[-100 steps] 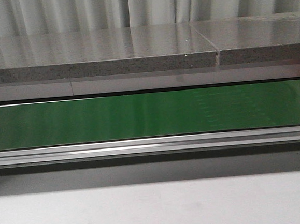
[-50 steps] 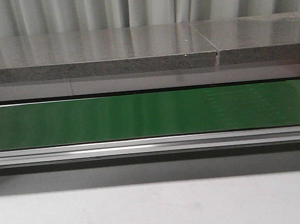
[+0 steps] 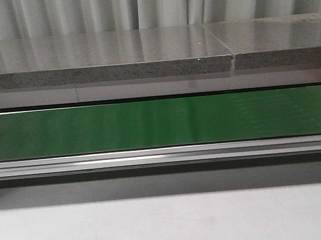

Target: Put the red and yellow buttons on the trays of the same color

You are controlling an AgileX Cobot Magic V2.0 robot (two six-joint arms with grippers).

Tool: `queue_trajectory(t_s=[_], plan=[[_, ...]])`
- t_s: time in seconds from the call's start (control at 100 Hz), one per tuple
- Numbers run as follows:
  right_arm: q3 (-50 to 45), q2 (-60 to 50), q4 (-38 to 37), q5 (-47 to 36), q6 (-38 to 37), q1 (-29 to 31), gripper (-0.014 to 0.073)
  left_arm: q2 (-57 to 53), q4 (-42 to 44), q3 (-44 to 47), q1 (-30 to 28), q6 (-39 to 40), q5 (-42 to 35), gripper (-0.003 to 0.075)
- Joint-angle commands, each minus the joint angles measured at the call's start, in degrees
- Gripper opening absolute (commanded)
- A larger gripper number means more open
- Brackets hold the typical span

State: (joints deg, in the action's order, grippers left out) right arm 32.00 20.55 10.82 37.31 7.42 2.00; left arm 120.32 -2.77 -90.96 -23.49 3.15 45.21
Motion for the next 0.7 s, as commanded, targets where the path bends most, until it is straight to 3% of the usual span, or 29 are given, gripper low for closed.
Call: queue_trajectory(t_s=[0.0, 0.28, 0.69], plan=[[1.30, 0.31, -0.06, -3.95, 0.61, -0.02, -0.0067, -3.33, -0.41, -1.80, -0.10, 0.56, -2.37, 0.0440], [1.30, 0.31, -0.06, -3.95, 0.61, -0.02, -0.0067, -3.33, -0.41, -1.80, -0.10, 0.56, -2.96, 0.0277], [1.30, 0.31, -0.06, -3.95, 0.61, -0.02, -0.0067, -10.36, -0.06, -0.21, 0.02, 0.56, -1.94, 0.0260]])
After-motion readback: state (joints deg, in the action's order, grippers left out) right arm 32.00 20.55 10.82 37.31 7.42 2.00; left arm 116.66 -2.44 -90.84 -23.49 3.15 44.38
